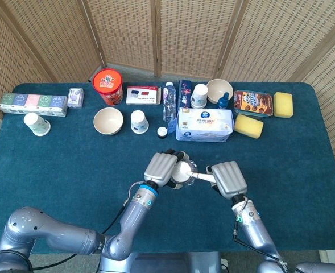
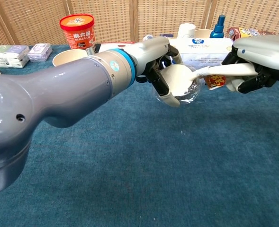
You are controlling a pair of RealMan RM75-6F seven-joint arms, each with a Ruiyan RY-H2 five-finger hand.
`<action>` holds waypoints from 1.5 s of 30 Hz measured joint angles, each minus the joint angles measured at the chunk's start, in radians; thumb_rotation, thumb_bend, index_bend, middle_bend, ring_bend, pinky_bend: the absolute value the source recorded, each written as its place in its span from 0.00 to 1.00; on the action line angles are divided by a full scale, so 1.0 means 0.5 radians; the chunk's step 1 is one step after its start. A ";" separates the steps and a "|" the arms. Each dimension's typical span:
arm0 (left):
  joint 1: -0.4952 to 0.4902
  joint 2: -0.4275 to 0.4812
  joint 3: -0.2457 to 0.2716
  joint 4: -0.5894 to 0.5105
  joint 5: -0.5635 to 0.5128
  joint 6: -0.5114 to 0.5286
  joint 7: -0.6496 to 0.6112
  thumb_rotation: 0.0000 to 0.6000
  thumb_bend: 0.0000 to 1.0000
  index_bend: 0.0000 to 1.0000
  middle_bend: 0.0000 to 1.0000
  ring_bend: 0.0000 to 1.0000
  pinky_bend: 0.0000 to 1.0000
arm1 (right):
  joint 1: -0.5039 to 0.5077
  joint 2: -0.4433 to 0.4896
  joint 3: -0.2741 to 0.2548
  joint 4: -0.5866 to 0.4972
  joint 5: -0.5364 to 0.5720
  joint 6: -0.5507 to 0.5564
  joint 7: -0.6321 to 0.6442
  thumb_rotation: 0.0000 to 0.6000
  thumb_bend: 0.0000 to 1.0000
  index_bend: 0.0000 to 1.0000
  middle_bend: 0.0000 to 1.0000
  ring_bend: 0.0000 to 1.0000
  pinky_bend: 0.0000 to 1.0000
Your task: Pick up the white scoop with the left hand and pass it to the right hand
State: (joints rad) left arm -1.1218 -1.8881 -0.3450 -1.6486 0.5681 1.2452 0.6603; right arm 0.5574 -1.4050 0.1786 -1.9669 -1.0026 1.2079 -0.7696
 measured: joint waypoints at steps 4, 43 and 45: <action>0.012 0.011 -0.013 -0.015 -0.003 -0.008 0.008 1.00 0.00 0.27 0.31 0.20 0.35 | 0.014 -0.006 -0.013 0.008 0.008 0.020 -0.013 1.00 0.95 0.80 0.97 0.94 1.00; 0.620 1.398 0.487 -0.696 0.640 0.015 -0.136 1.00 0.00 0.00 0.00 0.00 0.08 | -0.073 0.192 -0.119 -0.017 -0.136 0.087 0.312 1.00 0.97 0.80 0.97 0.94 1.00; 0.709 1.488 0.549 -0.689 0.777 0.031 -0.269 1.00 0.00 0.00 0.00 0.00 0.07 | -0.080 0.206 -0.123 -0.029 -0.151 0.090 0.329 1.00 0.97 0.80 0.97 0.94 1.00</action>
State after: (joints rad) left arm -0.7672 -1.1439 -0.0705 -1.9929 0.9565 1.2606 0.5257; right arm 0.5173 -1.3018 0.1172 -1.9814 -1.0780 1.2528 -0.6051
